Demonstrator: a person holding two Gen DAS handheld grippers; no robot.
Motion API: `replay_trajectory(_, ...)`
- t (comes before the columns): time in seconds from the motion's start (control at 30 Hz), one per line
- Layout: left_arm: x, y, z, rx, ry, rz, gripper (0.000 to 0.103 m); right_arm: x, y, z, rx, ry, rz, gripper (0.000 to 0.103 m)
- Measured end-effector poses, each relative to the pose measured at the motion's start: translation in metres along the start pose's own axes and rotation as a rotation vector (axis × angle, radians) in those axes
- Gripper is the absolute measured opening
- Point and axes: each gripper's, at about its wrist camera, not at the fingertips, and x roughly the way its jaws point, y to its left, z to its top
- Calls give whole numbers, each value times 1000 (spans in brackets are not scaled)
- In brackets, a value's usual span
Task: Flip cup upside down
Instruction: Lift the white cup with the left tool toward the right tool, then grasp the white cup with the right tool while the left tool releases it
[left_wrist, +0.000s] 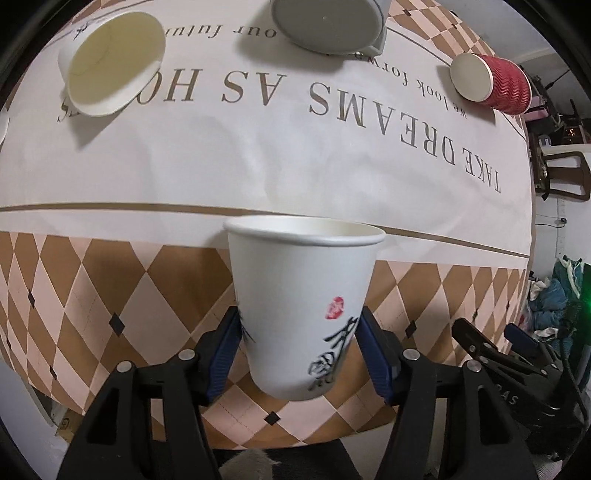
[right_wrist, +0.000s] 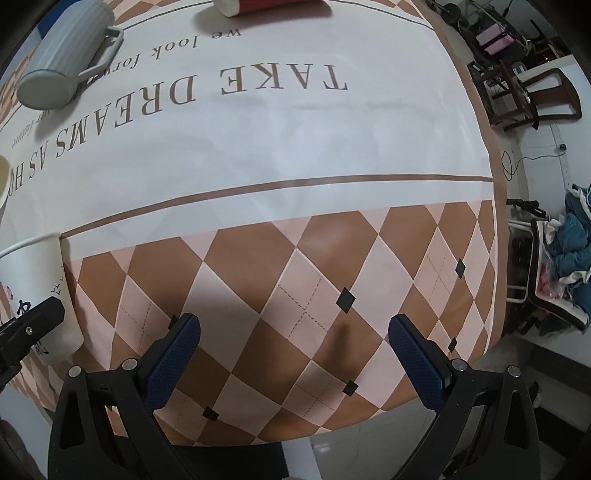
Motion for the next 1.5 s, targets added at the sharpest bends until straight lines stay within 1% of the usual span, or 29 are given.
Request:
replay_trajectory(0.03, 2, -3, -1, 2, -3, 2, 71, 0, -1, 0, 2, -1, 0, 103)
replay_trajectory(0.1, 1, -3, 0, 0, -13, -5, 76, -2, 0, 0, 2, -5, 3, 103)
replay_trajectory(0.17, 1, -1, 0, 5, -22, -2, 89, -3, 2, 0, -2, -9, 3, 103)
replay_trajectory(0.23, -3, 2, -1, 10, -36, -3, 95, -3, 1, 1, -3, -15, 2, 103)
replay_trajectory(0.37, -13, 4, -3, 8, -64, 1, 96, -15, 8, 3, 6, -30, 24, 103)
replay_trajectory(0.43, -28, 5, -6, 5, -93, -8, 98, -23, 8, 4, 2, -52, 60, 103)
replay_trajectory(0.47, -40, 6, -7, 6, -118, -12, 101, -31, 9, 5, -10, -77, 88, 103)
replay_trajectory(0.5, -52, 6, -9, 13, -144, -4, 101, -39, 11, 5, -33, -105, 120, 103)
replay_trajectory(0.53, -67, 7, -11, 28, -186, 20, 101, -48, 14, 6, -63, -130, 143, 103)
replay_trajectory(0.57, -84, 8, -15, 42, -239, 61, 102, -61, 21, 7, -122, -172, 158, 103)
replay_trajectory(0.6, -99, 11, -19, 51, -286, 111, 102, -75, 30, 6, -193, -215, 151, 103)
replay_trajectory(0.63, -108, 14, -24, 55, -316, 151, 102, -85, 39, 6, -258, -248, 134, 103)
replay_trajectory(0.7, -124, 23, -34, 48, -377, 242, 102, -111, 68, 1, -474, -317, 72, 103)
replay_trajectory(0.73, -125, 25, -40, 43, -390, 283, 102, -118, 77, -4, -561, -339, 50, 103)
replay_trajectory(0.8, -123, 39, -48, 18, -409, 352, 102, -132, 110, -19, -818, -390, -37, 103)
replay_trajectory(0.87, -110, 54, -54, -15, -380, 404, 102, -130, 136, -39, -1053, -430, -142, 101)
replay_trajectory(0.9, -101, 65, -56, -38, -350, 419, 102, -126, 150, -53, -1184, -449, -206, 94)
replay_trajectory(0.93, -91, 77, -59, -69, -319, 422, 102, -122, 159, -60, -1287, -466, -259, 91)
replay_trajectory(0.97, -81, 90, -62, -107, -288, 421, 102, -113, 171, -75, -1442, -498, -351, 87)
replay_trajectory(1.03, -65, 107, -70, -162, -248, 415, 102, -91, 183, -103, -1704, -572, -513, 86)
replay_trajectory(1.07, -56, 114, -74, -187, -234, 416, 102, -80, 185, -116, -1807, -611, -581, 86)
replay_trajectory(1.1, -48, 120, -78, -209, -221, 416, 102, -65, 187, -129, -1952, -652, -680, 86)
replay_trajectory(1.17, -37, 129, -83, -242, -198, 400, 102, -48, 190, -144, -2138, -684, -763, 85)
replay_trajectory(1.3, -29, 147, -91, -298, -190, 378, 102, -18, 197, -157, -2387, -736, -887, 78)
replay_trajectory(1.33, -28, 150, -91, -308, -191, 372, 102, -12, 198, -159, -2420, -746, -912, 78)
replay_trajectory(1.4, -27, 156, -92, -324, -190, 362, 102, 0, 199, -157, -2497, -744, -968, 69)
replay_trajectory(1.43, -27, 159, -93, -328, -190, 359, 102, 4, 200, -158, -2514, -739, -984, 67)
replay_trajectory(1.5, -28, 164, -92, -337, -193, 354, 102, 11, 200, -156, -2555, -729, -1011, 66)
